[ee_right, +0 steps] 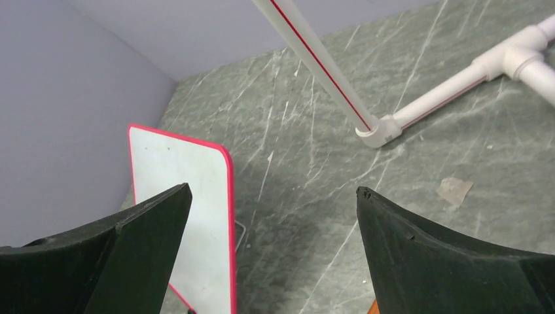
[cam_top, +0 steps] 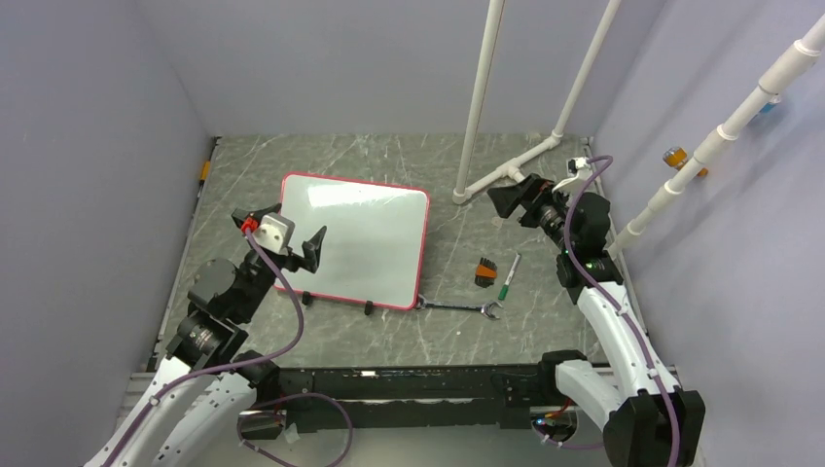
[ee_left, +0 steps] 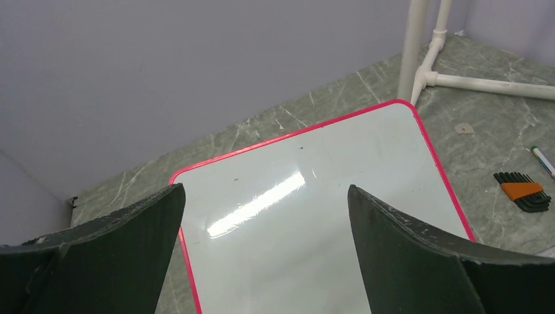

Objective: Write a sentence on the whiteboard
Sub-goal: Adjust the whiteboard at the center of the board.

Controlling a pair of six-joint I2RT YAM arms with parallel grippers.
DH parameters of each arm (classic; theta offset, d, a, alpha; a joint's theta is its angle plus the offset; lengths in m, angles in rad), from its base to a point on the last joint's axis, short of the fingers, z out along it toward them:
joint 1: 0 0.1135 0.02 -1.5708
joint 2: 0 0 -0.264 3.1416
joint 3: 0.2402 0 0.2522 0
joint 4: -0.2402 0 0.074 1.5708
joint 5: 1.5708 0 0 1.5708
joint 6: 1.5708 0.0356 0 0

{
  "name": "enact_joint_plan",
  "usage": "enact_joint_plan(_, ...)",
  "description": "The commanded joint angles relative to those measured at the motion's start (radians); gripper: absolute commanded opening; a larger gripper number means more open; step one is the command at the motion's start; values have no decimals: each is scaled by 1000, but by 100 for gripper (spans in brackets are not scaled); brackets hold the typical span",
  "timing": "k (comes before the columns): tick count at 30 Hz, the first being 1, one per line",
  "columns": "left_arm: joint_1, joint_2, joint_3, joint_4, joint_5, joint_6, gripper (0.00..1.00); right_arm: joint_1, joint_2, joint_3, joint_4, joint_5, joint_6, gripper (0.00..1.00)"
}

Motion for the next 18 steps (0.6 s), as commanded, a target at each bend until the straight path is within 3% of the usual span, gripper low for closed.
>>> enact_joint_plan(1,-2,-11,32,27,-17,3,99,-1,-15,16,-87,7,85,100)
enact_joint_plan(7,-3,-18,29,32,-24,3,99,100,-94,-5,-75,0,42,100)
enact_joint_plan(10,-3,-23,30,31,-30,2,99,183,-119,-9,-89,83,26,100)
enact_joint_plan(18,-3,-24,29,28,-50,3,99,429,-7,73,-271,245,18,99)
